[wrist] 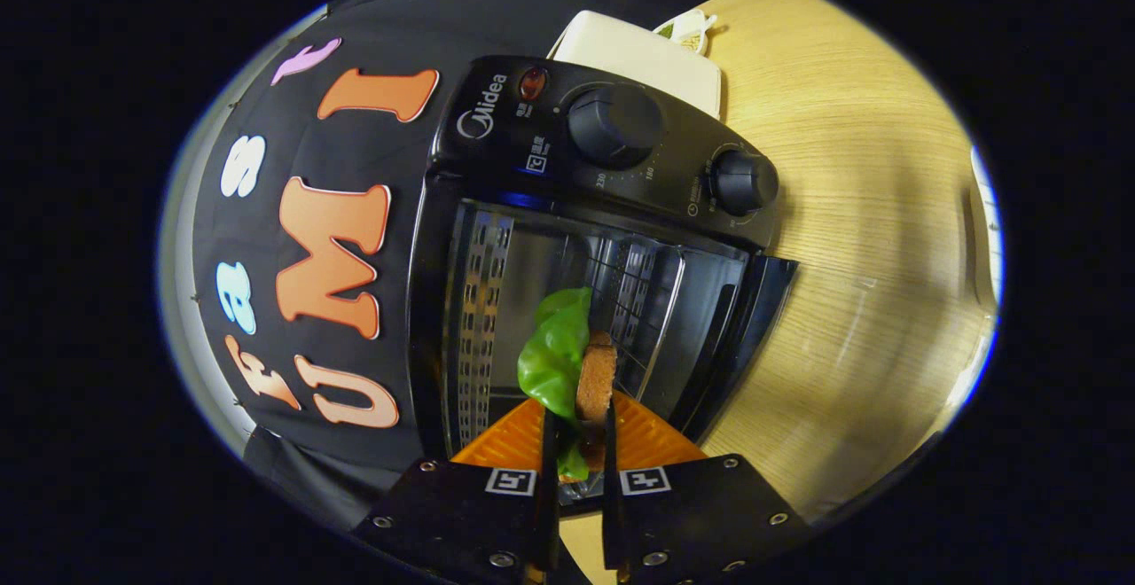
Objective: Open the toaster oven, put the food inside, and close the toaster oven door.
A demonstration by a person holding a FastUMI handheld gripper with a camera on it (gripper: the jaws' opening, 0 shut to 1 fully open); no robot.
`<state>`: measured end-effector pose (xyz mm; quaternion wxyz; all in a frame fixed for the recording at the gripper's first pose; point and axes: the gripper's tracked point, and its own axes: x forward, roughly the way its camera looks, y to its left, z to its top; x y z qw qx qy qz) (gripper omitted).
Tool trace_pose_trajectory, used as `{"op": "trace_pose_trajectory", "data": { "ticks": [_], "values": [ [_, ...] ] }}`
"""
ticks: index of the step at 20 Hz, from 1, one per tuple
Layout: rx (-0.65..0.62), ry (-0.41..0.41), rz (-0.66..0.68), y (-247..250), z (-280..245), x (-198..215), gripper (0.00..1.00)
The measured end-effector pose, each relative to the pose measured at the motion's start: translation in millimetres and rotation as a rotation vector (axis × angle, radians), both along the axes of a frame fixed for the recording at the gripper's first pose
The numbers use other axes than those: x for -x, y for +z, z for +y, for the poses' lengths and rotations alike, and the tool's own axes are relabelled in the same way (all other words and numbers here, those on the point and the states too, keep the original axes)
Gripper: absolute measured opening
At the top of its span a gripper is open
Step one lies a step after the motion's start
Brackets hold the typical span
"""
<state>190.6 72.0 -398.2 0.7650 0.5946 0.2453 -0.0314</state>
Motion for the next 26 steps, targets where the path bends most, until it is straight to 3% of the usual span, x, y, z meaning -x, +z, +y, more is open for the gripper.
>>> {"op": "trace_pose_trajectory", "data": {
  "ticks": [5, 9, 12, 13, 17, 19, 22, 26],
  "values": [
    [0.013, 0.004, 0.056, -7, 10, -1, 0.36],
    [0.031, 0.048, 0.093, -12, 23, 12, 0.59],
    [0.073, 0.090, 0.101, -11, 28, 25, 0.92],
    [0.099, 0.104, 0.104, -9, 27, 33, 0.97],
    [0.208, 0.182, 0.043, 17, 22, 70, 0.98],
    [0.265, 0.274, -0.003, 34, 22, 96, 0.97],
    [0.483, 0.391, -0.075, 41, 8, 128, 0.98],
    [0.731, 0.473, -0.043, 21, -26, 164, 0.98]
  ]
}}
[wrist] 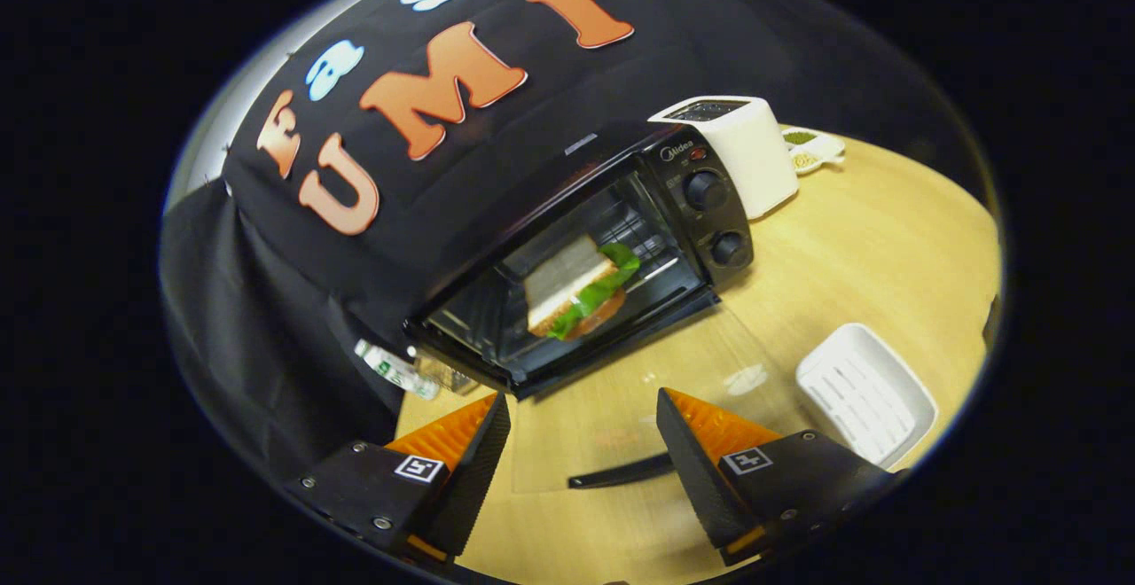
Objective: Open the toaster oven, put the food inside, and close the toaster oven door.
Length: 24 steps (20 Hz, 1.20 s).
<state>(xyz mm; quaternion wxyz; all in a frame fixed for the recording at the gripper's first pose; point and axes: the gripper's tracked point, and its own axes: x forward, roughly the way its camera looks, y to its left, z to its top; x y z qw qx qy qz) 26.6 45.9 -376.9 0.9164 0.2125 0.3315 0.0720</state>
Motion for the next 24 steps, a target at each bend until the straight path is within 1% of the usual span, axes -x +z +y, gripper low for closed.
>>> {"op": "trace_pose_trajectory", "data": {
  "ticks": [4, 7, 9, 10, 13, 16, 18, 21, 24],
  "values": [
    [0.267, 0.061, 0.030, -26, -21, 25, 0.98],
    [0.398, 0.135, 0.070, -49, -23, 42, 0.99],
    [0.409, 0.167, 0.118, -64, -15, 49, 0.99],
    [0.412, 0.169, 0.146, -72, -14, 52, 0.99],
    [0.429, 0.157, 0.176, -83, -14, 49, 0.99],
    [0.432, 0.140, 0.205, -81, -14, 38, 0.99],
    [0.439, 0.155, 0.232, -88, -12, 38, 0.99],
    [0.459, 0.182, 0.234, -91, -11, 37, 0.99],
    [0.449, 0.183, 0.235, -90, -11, 37, 0.99]
  ]
}}
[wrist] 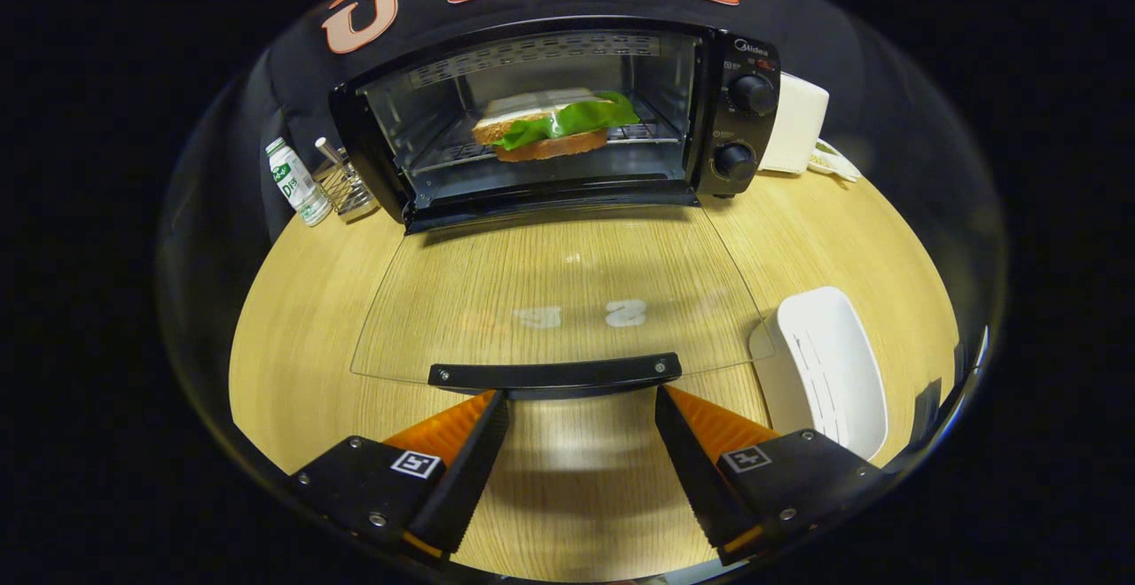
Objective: Open the toaster oven, put the food inside, and close the toaster oven door.
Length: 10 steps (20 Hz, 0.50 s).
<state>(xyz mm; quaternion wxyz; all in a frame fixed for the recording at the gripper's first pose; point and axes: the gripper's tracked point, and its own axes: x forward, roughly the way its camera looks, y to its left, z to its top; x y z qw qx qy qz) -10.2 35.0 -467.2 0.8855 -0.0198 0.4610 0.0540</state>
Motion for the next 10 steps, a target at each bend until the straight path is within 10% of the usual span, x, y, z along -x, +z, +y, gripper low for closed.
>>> {"op": "trace_pose_trajectory", "data": {
  "ticks": [10],
  "values": [
    [-0.029, -0.017, -0.056, 13, 0, -1, 0.99]
  ]
}}
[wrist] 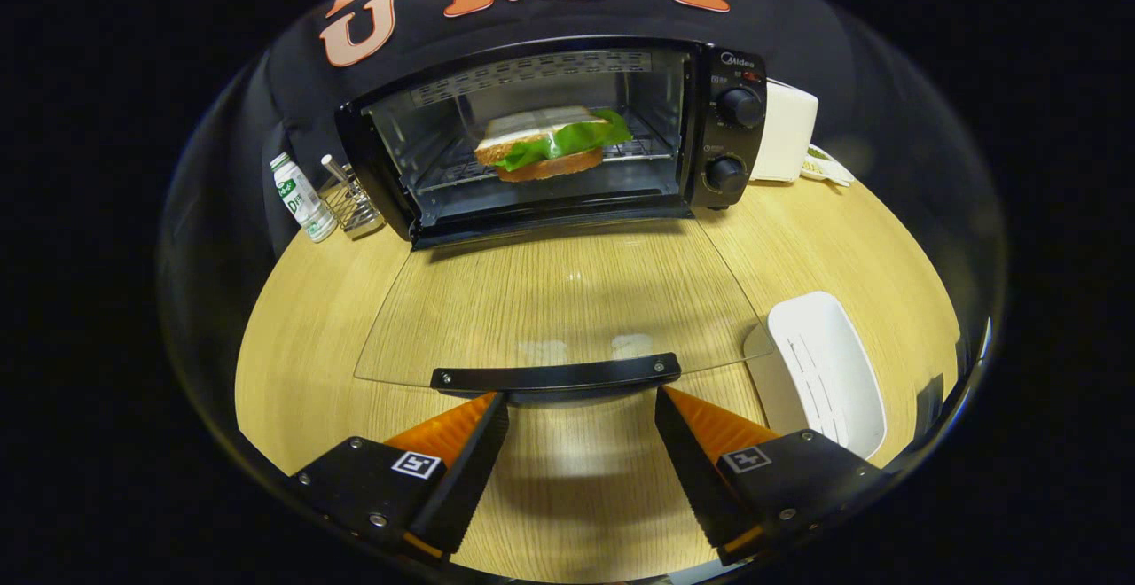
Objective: Open the toaster oven, put the food inside, and close the toaster oven door.
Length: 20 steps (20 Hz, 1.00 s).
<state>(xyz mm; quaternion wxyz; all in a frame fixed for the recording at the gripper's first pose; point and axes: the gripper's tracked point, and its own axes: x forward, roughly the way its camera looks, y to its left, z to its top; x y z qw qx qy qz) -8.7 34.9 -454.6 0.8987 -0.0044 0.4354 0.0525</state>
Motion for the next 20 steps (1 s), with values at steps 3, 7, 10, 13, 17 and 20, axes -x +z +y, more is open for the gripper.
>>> {"op": "trace_pose_trajectory", "data": {
  "ticks": [3, 7, 10, 13, 17, 20],
  "values": [
    [-0.045, -0.006, -0.021, 14, 3, -2, 0.99],
    [-0.103, -0.012, -0.059, 40, 6, -9, 0.99],
    [-0.140, -0.019, -0.124, 67, 10, -25, 0.99],
    [-0.188, -0.029, -0.196, 98, 18, -50, 0.99],
    [-0.203, -0.001, -0.282, 126, 29, -88, 0.99],
    [-0.173, 0.006, -0.315, 133, 37, -116, 0.99]
  ]
}}
